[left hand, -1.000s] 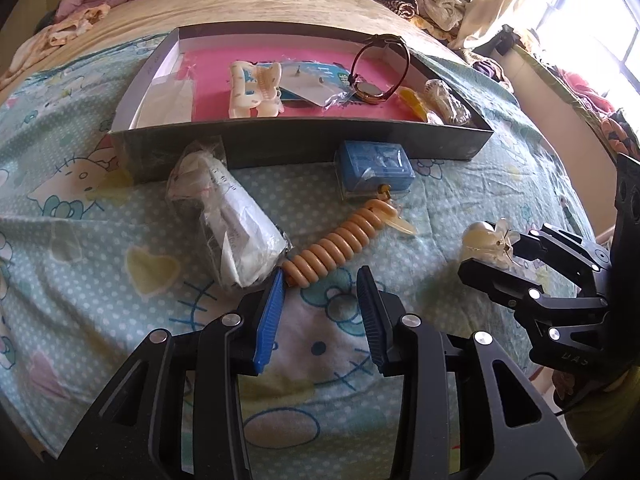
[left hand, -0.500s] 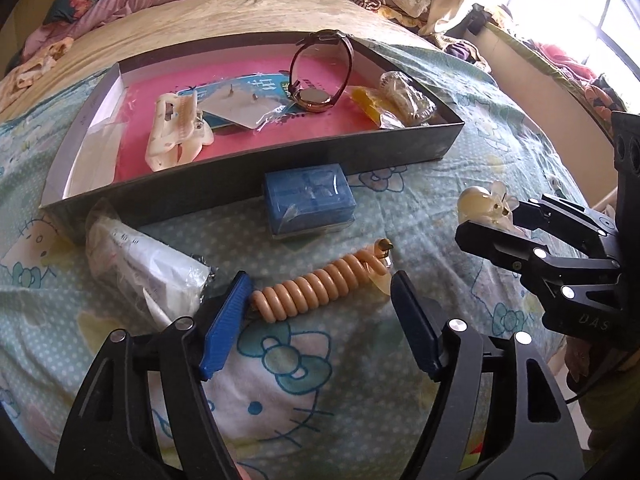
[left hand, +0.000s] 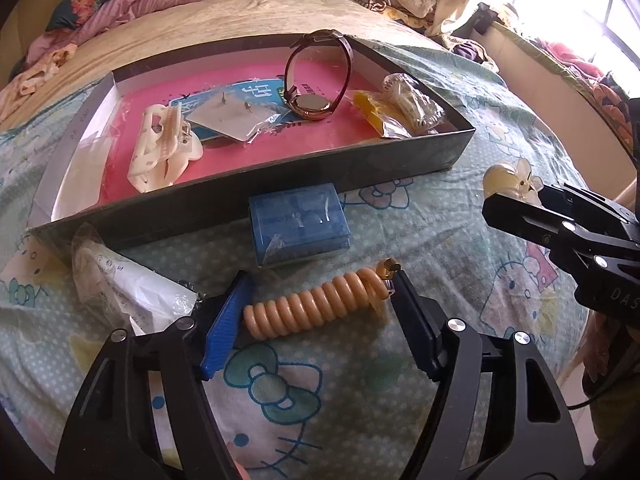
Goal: Organize jewelry
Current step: 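Carry the claw clip and spiral bracelet over the pink tray with both tools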
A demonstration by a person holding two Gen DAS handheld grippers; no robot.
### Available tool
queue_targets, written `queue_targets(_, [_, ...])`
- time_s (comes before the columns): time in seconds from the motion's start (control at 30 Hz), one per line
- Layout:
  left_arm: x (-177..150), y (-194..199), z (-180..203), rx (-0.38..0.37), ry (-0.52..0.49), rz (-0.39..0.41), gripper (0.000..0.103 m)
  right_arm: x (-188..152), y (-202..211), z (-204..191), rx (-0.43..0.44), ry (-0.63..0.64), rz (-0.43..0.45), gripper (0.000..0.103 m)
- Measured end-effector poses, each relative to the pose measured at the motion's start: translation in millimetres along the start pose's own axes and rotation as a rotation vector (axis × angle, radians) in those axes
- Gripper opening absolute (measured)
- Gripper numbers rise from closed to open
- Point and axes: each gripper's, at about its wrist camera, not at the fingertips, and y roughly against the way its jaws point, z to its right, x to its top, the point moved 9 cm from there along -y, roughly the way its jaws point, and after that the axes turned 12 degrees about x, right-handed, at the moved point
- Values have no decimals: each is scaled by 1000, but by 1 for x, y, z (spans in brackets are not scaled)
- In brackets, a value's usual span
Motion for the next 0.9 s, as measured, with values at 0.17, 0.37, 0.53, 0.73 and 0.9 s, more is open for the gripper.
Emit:
queue_targets(0.17, [6, 22, -2, -55, 31, 38, 62, 13, 6, -3, 4, 12, 26, 46])
queue_targets(0.37, [27, 55, -25, -58, 79, 113, 62, 31, 8, -10, 12, 32, 58, 46])
queue_targets(0.53, [42, 64, -54, -12, 110, 151, 62, 42, 6, -17, 21, 52, 71, 46])
queue_targets(0.73, [57, 65, -85, 27, 158, 169, 63, 54, 2, -25, 34, 73, 81, 46])
queue_targets(0.9, [66, 62, -107, 60, 189, 177, 63, 67, -3, -31, 45, 96, 90, 46])
